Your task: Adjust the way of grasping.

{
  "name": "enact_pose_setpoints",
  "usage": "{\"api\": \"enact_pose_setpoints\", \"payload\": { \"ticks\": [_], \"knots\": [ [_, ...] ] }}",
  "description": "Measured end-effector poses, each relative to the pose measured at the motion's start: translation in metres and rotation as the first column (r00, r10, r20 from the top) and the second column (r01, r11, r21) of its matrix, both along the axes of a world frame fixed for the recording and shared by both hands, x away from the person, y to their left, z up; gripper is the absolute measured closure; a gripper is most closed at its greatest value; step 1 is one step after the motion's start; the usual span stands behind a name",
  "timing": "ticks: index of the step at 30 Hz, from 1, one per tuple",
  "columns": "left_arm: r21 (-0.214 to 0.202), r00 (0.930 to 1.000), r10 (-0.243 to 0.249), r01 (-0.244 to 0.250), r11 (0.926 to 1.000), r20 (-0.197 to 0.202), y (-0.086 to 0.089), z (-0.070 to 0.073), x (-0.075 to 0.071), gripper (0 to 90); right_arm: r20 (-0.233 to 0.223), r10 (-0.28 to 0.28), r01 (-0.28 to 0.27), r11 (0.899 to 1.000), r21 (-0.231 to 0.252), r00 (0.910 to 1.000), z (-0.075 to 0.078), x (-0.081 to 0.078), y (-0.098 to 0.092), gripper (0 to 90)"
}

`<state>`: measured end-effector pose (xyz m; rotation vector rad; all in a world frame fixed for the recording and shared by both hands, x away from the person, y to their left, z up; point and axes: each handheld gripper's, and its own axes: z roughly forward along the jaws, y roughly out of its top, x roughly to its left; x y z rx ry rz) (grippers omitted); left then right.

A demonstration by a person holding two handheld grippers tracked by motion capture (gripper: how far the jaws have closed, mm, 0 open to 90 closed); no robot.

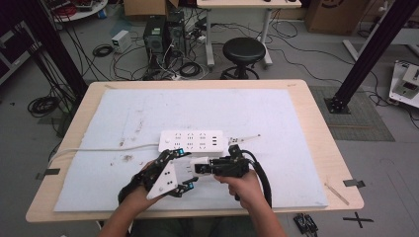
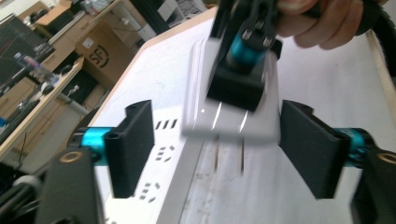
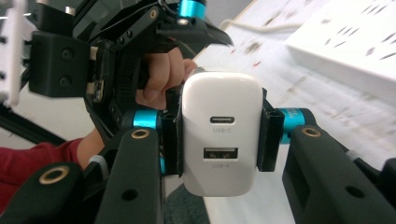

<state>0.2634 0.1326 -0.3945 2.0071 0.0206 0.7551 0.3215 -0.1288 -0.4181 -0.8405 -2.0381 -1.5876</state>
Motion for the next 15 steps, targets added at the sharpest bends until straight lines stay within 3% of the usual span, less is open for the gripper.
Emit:
{"api": "enact_pose_setpoints", "payload": {
  "ticks": [2, 5, 6, 7, 10, 15],
  "knots": [
    [-0.013, 0.9999, 0.015, -0.015, 0.9998, -0.008, 0.007, 0.003, 0.002, 24.0, 0.011, -0.006, 0.006, 1.0, 0.002, 0.9999, 0.002, 0.001, -0.005, 63.1],
    [-0.027, 0.9983, 0.043, -0.044, 0.9987, -0.04, 0.02, 0.011, 0.009, 21.0, 0.026, -0.042, 0.042, 0.999, 0.0, 0.9988, 0.005, 0.002, -0.016, 63.1],
    [-0.033, 0.9957, 0.058, -0.06, 0.9976, -0.073, 0.028, 0.016, 0.014, 20.8, 0.032, -0.058, 0.058, 0.998, 0.007, 0.9978, 0.007, 0.002, -0.022, 63.1],
    [-0.033, 0.9957, 0.058, -0.06, 0.9976, -0.073, 0.028, 0.016, 0.014, 20.8, 0.032, -0.058, 0.058, 0.998, 0.007, 0.9978, 0.007, 0.002, -0.022, 63.1],
    [-0.022, 0.9893, 0.092, -0.095, 0.9952, -0.113, 0.042, 0.022, 0.022, 20.7, 0.053, -0.079, 0.078, 0.997, 0.008, 0.9955, 0.011, 0.001, -0.031, 63.1],
    [-0.033, 0.9774, 0.155, -0.161, 0.9863, -0.143, 0.064, 0.027, 0.031, 20.7, 0.051, -0.091, 0.091, 0.996, 0.004, 0.9945, 0.013, -0.001, -0.035, 63.1]
  ]
}}
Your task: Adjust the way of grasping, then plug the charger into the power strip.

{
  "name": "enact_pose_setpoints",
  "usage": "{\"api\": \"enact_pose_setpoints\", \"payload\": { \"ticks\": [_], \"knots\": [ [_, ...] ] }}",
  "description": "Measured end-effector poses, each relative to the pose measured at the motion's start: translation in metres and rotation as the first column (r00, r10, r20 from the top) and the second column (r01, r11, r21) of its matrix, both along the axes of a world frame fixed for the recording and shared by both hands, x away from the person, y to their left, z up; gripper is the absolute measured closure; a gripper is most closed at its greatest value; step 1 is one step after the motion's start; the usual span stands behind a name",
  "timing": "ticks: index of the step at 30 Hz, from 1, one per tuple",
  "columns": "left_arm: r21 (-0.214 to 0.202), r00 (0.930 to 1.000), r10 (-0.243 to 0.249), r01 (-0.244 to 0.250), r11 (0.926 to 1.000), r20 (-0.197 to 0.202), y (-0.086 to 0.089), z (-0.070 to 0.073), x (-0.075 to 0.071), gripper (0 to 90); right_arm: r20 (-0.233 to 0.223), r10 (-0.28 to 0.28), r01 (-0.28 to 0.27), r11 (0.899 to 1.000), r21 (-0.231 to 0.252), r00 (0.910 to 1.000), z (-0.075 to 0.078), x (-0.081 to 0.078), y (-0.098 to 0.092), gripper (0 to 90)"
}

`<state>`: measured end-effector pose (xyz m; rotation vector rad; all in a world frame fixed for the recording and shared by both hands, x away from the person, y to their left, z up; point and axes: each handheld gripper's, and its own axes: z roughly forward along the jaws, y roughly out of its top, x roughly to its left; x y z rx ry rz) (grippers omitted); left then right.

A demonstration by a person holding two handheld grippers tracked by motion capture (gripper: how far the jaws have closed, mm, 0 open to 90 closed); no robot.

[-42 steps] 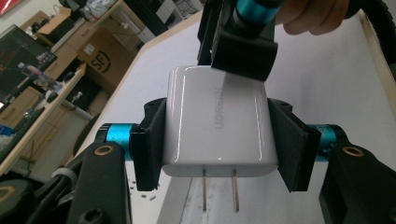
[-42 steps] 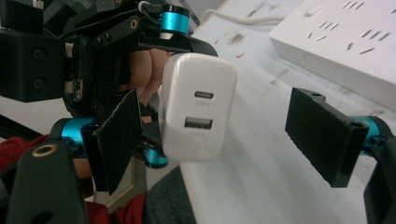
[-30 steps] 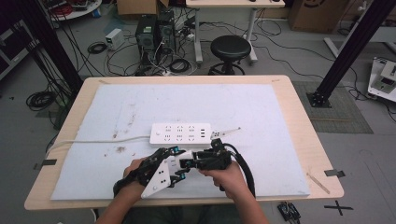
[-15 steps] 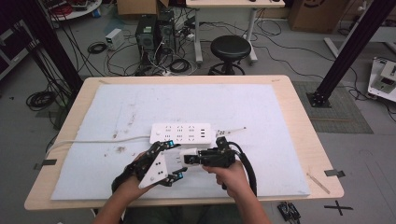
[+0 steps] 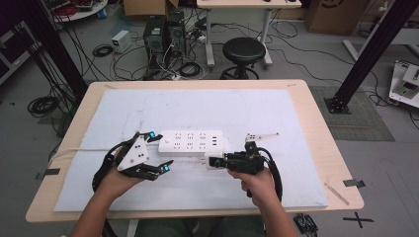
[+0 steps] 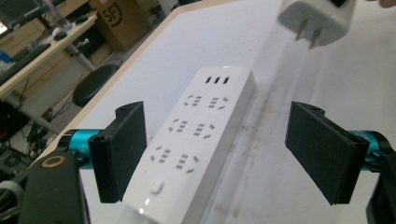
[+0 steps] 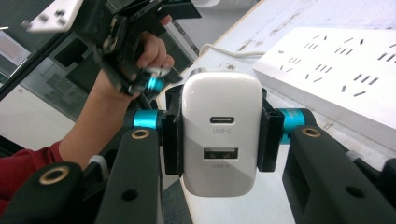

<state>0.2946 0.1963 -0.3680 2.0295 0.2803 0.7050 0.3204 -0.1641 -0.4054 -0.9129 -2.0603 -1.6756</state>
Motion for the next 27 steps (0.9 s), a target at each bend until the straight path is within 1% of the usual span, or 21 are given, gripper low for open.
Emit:
{"api": "enact_pose_setpoints", "payload": {
  "ticks": [1, 4, 8, 10, 12, 15, 18, 19, 22, 23, 26, 27],
  "knots": [
    [-0.005, 0.9999, 0.015, -0.015, 0.9999, -0.006, 0.005, 0.001, 0.002, 20.8, 0.011, -0.001, 0.001, 1.0, -0.001, 0.9999, -0.001, 0.0, -0.001, 63.1],
    [-0.023, 0.9985, 0.054, -0.054, 0.9983, -0.012, 0.016, 0.001, 0.005, 20.7, 0.01, -0.008, 0.008, 1.0, -0.004, 0.9999, -0.001, 0.0, -0.001, 63.1],
    [-0.032, 0.997, 0.076, -0.076, 0.9966, -0.018, 0.024, 0.001, 0.007, 20.8, 0.013, -0.006, 0.006, 1.0, 0.0, 0.9999, -0.003, 0.0, 0.001, 63.1],
    [-0.03, 0.9966, 0.081, -0.081, 0.9963, -0.019, 0.027, 0.001, 0.007, 20.8, 0.012, -0.007, 0.007, 1.0, -0.01, 0.9999, -0.003, 0.001, 0.003, 63.1],
    [-0.031, 0.9959, 0.088, -0.089, 0.9955, -0.018, 0.029, 0.001, 0.007, 20.8, 0.003, -0.003, 0.003, 1.0, -0.004, 1.0, -0.004, 0.004, 0.006, 63.1],
    [-0.029, 0.9948, 0.1, -0.1, 0.9945, -0.023, 0.033, 0.0, 0.008, 20.8, 0.003, -0.004, 0.004, 1.0, 0.0, 1.0, -0.005, 0.006, 0.007, 63.1],
    [-0.025, 0.9932, 0.113, -0.114, 0.9932, -0.027, 0.038, 0.0, 0.01, 20.7, 0.001, -0.013, 0.013, 1.0, -0.007, 0.9999, -0.005, 0.009, 0.007, 63.1],
    [-0.031, 0.9927, 0.117, -0.118, 0.9925, -0.029, 0.039, -0.001, 0.01, 20.8, 0.001, -0.022, 0.022, 1.0, -0.001, 0.9998, -0.006, 0.011, 0.007, 63.1],
    [-0.029, 0.9917, 0.124, -0.125, 0.9918, -0.035, 0.042, -0.002, 0.01, 20.7, -0.004, -0.026, 0.026, 1.0, 0.001, 0.9997, -0.006, 0.012, 0.008, 63.1],
    [-0.033, 0.9916, 0.125, -0.126, 0.9915, -0.036, 0.043, -0.003, 0.01, 20.7, 0.007, -0.03, 0.03, 1.0, -0.002, 0.9995, -0.006, 0.014, 0.01, 63.1],
    [-0.03, 0.9911, 0.128, -0.13, 0.9911, -0.036, 0.044, -0.005, 0.009, 20.7, 0.014, -0.039, 0.039, 0.999, -0.006, 0.9991, -0.006, 0.016, 0.01, 63.1],
    [-0.037, 0.9909, 0.127, -0.129, 0.991, -0.043, 0.045, -0.006, 0.01, 20.8, 0.022, -0.051, 0.051, 0.999, -0.006, 0.9985, -0.005, 0.016, 0.011, 63.1]
  ]
}}
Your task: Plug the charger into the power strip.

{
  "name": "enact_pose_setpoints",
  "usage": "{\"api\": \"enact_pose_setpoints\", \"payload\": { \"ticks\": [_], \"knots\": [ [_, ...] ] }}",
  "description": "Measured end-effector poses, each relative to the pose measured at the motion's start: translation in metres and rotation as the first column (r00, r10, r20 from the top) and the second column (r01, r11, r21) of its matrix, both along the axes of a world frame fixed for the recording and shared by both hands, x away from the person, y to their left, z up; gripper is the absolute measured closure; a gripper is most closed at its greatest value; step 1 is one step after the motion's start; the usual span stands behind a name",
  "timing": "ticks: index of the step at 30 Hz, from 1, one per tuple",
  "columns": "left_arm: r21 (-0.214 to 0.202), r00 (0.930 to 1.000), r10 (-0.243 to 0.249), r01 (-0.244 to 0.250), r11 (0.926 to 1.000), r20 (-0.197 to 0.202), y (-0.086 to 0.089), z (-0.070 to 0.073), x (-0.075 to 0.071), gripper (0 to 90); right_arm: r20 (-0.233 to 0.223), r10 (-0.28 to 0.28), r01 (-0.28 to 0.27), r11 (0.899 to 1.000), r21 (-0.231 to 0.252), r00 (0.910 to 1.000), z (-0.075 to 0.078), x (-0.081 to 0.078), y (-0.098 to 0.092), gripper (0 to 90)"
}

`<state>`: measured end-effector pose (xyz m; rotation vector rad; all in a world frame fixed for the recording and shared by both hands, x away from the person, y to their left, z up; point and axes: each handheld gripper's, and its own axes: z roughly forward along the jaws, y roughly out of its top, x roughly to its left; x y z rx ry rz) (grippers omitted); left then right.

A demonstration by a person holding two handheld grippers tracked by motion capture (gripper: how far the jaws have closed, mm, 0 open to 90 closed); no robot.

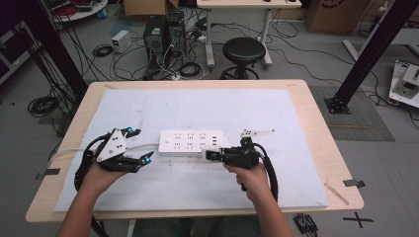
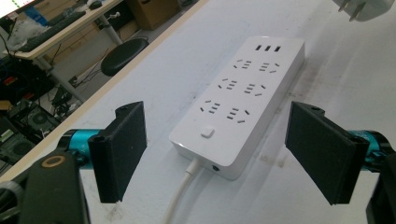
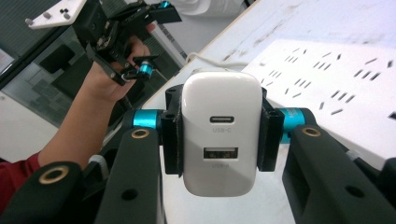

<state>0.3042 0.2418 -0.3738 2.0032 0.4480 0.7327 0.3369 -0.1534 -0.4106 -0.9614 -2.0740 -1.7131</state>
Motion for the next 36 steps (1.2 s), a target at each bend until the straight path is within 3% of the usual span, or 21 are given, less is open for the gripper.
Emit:
{"api": "enact_pose_setpoints", "payload": {
  "ticks": [5, 12, 14, 15, 19, 21, 22, 23, 25, 29, 32, 33, 34, 36],
  "knots": [
    [0.004, 1.0, 0.003, -0.003, 1.0, 0.002, 0.001, 0.0, 0.001, 20.7, 0.01, -0.023, 0.023, 1.0, 0.003, 0.9997, 0.0, 0.002, 0.001, 63.1],
    [-0.006, 0.9999, 0.009, -0.009, 0.9999, -0.007, 0.003, -0.002, 0.003, 20.7, 0.035, -0.067, 0.068, 0.997, -0.033, 0.9972, 0.0, 0.012, 0.005, 63.1],
    [-0.005, 0.9999, 0.008, -0.008, 1.0, -0.008, 0.004, -0.003, 0.004, 20.8, 0.077, -0.065, 0.073, 0.992, -0.102, 0.995, 0.002, 0.019, 0.008, 63.1],
    [-0.004, 0.9999, 0.008, -0.008, 1.0, -0.009, 0.004, -0.003, 0.005, 20.8, 0.077, -0.065, 0.073, 0.992, -0.102, 0.995, 0.002, 0.019, 0.008, 63.1],
    [-0.005, 0.9998, 0.013, -0.013, 0.9999, -0.012, 0.007, -0.004, 0.006, 20.7, 0.143, -0.037, 0.065, 0.978, -0.196, 0.989, 0.008, 0.032, 0.015, 63.1],
    [-0.013, 0.9998, 0.016, -0.017, 0.9998, -0.014, 0.008, -0.006, 0.006, 20.8, 0.149, -0.03, 0.065, 0.969, -0.238, 0.9884, 0.011, 0.037, 0.018, 63.1],
    [-0.01, 0.9998, 0.018, -0.018, 0.9998, -0.013, 0.009, -0.006, 0.006, 20.8, 0.185, -0.012, 0.066, 0.956, -0.286, 0.9826, 0.015, 0.044, 0.023, 63.1],
    [-0.014, 0.9997, 0.019, -0.02, 0.9997, -0.014, 0.01, -0.006, 0.006, 20.8, 0.185, -0.012, 0.066, 0.956, -0.286, 0.9826, 0.015, 0.044, 0.023, 63.1],
    [-0.015, 0.9996, 0.023, -0.023, 0.9996, -0.015, 0.012, -0.007, 0.006, 20.8, 0.199, 0.005, 0.063, 0.94, -0.334, 0.9801, 0.019, 0.049, 0.027, 63.1],
    [-0.012, 0.9995, 0.026, -0.026, 0.9996, -0.017, 0.015, -0.009, 0.006, 20.7, 0.252, 0.056, 0.062, 0.896, -0.439, 0.9661, 0.026, 0.059, 0.035, 63.2],
    [-0.02, 0.9993, 0.031, -0.031, 0.9993, -0.019, 0.017, -0.011, 0.006, 20.7, 0.287, 0.106, 0.048, 0.873, -0.485, 0.9521, 0.029, 0.064, 0.039, 63.1],
    [-0.022, 0.9993, 0.031, -0.031, 0.9993, -0.02, 0.018, -0.011, 0.006, 20.8, 0.306, 0.132, 0.046, 0.858, -0.512, 0.9428, 0.031, 0.066, 0.041, 63.1],
    [-0.023, 0.9992, 0.034, -0.035, 0.9991, -0.02, 0.019, -0.012, 0.006, 20.7, 0.307, 0.14, 0.045, 0.85, -0.525, 0.9414, 0.031, 0.067, 0.042, 63.1],
    [-0.025, 0.9992, 0.035, -0.036, 0.9991, -0.021, 0.019, -0.013, 0.005, 20.8, 0.328, 0.186, 0.035, 0.823, -0.567, 0.9263, 0.033, 0.07, 0.047, 63.1]
  ]
}}
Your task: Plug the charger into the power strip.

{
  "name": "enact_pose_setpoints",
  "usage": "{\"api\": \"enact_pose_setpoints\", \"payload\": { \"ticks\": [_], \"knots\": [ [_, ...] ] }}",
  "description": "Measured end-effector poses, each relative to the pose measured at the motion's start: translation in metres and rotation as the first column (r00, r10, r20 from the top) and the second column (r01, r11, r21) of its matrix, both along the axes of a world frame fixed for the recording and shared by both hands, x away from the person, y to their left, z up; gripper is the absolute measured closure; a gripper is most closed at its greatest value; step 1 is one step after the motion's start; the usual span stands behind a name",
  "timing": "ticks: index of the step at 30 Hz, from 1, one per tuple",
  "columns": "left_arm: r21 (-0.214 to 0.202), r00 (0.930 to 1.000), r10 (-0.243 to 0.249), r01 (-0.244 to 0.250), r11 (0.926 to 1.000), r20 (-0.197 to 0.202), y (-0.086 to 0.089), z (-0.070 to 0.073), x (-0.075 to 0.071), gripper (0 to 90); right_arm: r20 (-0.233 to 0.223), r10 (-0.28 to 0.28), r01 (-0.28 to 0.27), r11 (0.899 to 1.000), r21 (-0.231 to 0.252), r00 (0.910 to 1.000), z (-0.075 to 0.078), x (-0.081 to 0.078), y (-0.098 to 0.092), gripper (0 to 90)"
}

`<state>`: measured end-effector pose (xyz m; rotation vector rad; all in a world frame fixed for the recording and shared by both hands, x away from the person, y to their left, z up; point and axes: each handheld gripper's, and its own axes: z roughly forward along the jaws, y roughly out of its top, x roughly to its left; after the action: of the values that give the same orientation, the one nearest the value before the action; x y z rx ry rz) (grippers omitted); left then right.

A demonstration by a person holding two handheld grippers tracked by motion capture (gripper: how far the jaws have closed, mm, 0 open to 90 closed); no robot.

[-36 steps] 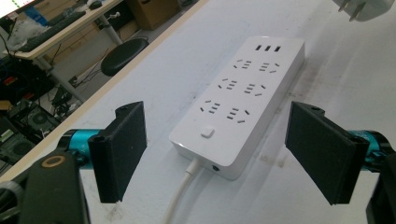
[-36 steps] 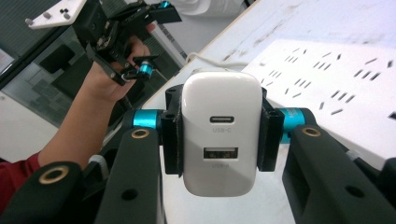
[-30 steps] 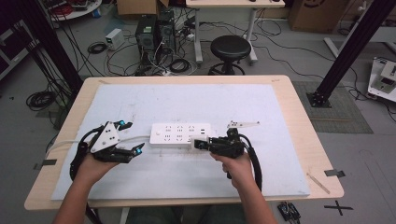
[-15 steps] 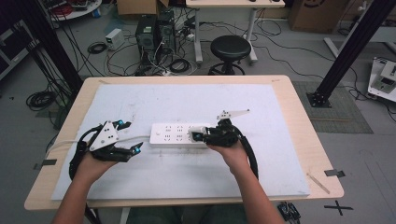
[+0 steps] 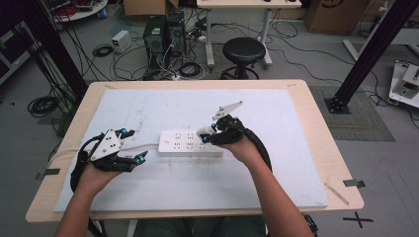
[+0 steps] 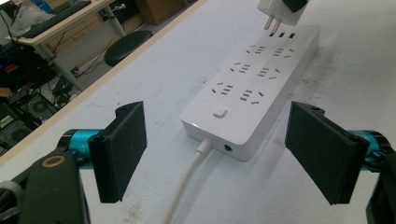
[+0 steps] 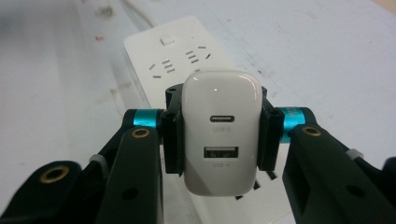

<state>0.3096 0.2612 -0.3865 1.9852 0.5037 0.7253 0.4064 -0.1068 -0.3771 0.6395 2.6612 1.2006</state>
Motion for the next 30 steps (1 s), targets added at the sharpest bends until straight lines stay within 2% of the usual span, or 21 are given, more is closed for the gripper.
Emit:
{"api": "enact_pose_setpoints", "payload": {
  "ticks": [3, 5, 7, 8, 14, 17, 20, 26, 27, 28, 30],
  "knots": [
    [-0.001, 1.0, 0.002, -0.002, 1.0, 0.002, 0.002, -0.001, -0.001, 20.7, 0.023, 0.037, -0.036, 0.997, -0.068, 0.999, 0.003, 0.005, 0.005, 63.1],
    [-0.004, 1.0, 0.004, -0.004, 1.0, 0.001, 0.003, -0.001, -0.002, 20.7, 0.026, 0.062, -0.058, 0.991, -0.117, 0.9978, 0.005, 0.008, 0.01, 63.1],
    [-0.007, 1.0, 0.005, -0.005, 1.0, 0.004, 0.004, -0.001, -0.003, 20.8, 0.044, 0.095, -0.086, 0.981, -0.171, 0.9945, 0.009, 0.012, 0.015, 63.1],
    [-0.01, 1.0, 0.008, -0.008, 0.9999, 0.005, 0.005, -0.001, -0.003, 20.8, 0.038, 0.103, -0.095, 0.978, -0.183, 0.994, 0.01, 0.013, 0.017, 63.1],
    [-0.019, 0.9999, 0.015, -0.015, 0.9997, 0.007, 0.01, -0.002, -0.005, 20.8, 0.025, 0.169, -0.154, 0.946, -0.286, 0.9854, 0.017, 0.021, 0.03, 63.1],
    [-0.023, 0.9998, 0.019, -0.019, 0.9996, 0.006, 0.012, -0.003, -0.006, 20.8, 0.019, 0.187, -0.171, 0.934, -0.314, 0.9823, 0.021, 0.023, 0.033, 63.1],
    [-0.021, 0.9998, 0.021, -0.021, 0.9996, 0.006, 0.013, -0.004, -0.007, 20.7, 0.011, 0.209, -0.19, 0.911, -0.366, 0.9779, 0.024, 0.027, 0.038, 63.1],
    [-0.031, 0.9997, 0.023, -0.023, 0.9992, 0.006, 0.015, -0.005, -0.008, 20.8, 0.005, 0.23, -0.206, 0.88, -0.428, 0.9731, 0.028, 0.031, 0.047, 63.1],
    [-0.031, 0.9997, 0.023, -0.023, 0.9992, 0.006, 0.015, -0.005, -0.008, 20.8, 0.005, 0.23, -0.206, 0.88, -0.428, 0.9731, 0.028, 0.031, 0.047, 63.1],
    [-0.031, 0.9997, 0.024, -0.024, 0.9993, 0.005, 0.016, -0.005, -0.008, 20.8, -0.002, 0.246, -0.221, 0.865, -0.45, 0.9692, 0.03, 0.032, 0.051, 63.2],
    [-0.03, 0.9997, 0.026, -0.026, 0.9992, 0.004, 0.017, -0.006, -0.008, 20.7, -0.002, 0.256, -0.229, 0.857, -0.461, 0.9666, 0.031, 0.033, 0.053, 63.1]
  ]
}}
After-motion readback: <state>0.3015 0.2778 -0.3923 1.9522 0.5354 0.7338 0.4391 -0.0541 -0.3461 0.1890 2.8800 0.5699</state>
